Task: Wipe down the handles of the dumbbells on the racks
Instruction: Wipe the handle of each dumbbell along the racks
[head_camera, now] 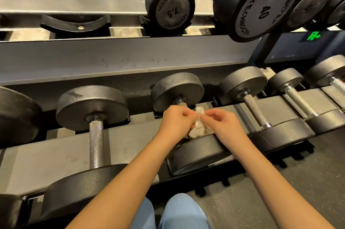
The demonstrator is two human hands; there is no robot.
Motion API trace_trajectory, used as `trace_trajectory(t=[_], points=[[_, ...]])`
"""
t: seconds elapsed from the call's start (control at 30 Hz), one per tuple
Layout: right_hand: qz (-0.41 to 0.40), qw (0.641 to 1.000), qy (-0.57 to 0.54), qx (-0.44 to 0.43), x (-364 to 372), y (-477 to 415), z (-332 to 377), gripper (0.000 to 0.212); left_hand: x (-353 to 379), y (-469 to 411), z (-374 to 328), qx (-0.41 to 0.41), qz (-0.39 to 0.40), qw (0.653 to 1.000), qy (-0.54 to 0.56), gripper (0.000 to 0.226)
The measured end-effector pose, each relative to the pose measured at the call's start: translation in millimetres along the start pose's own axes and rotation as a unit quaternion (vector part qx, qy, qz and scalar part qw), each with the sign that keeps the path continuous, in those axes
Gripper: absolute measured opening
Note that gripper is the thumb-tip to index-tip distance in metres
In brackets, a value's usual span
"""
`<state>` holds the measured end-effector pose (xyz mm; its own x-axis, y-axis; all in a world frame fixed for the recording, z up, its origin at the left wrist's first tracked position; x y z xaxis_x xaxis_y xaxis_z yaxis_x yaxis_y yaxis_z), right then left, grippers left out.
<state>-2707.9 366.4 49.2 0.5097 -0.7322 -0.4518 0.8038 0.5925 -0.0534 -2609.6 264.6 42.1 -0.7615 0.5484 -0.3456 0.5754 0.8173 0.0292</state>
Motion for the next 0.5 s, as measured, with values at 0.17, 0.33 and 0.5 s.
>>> trace_trajectory(t=[0.17,0.33,0.5], points=[[-0.006,0.997,0.071,-0.028,2,-21,13,0.007,-35,-1,-39,0.162,-0.093,0.977,-0.099,0.021],[0.133,0.96,0.246,-0.002,30,-25,-3,0.017,-54,-12,-46,0.262,-0.104,0.931,-0.231,0.041],[0.076,0.96,0.263,-0.065,37,-34,18,0.01,-54,-19,-36,0.25,-0.081,0.94,-0.217,0.044]])
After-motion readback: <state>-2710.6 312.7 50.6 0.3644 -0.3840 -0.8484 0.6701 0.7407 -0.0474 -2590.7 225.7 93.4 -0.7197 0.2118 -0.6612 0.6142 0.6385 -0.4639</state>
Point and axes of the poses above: each hand's wrist, its own y-axis away from the middle knuckle, its own x-axis out of the palm, z = x × y, the point moved 10 cm from there along -y, towards the middle knuckle, and after that the axes turned 9 degrees about -z, right-handed, at the moved point
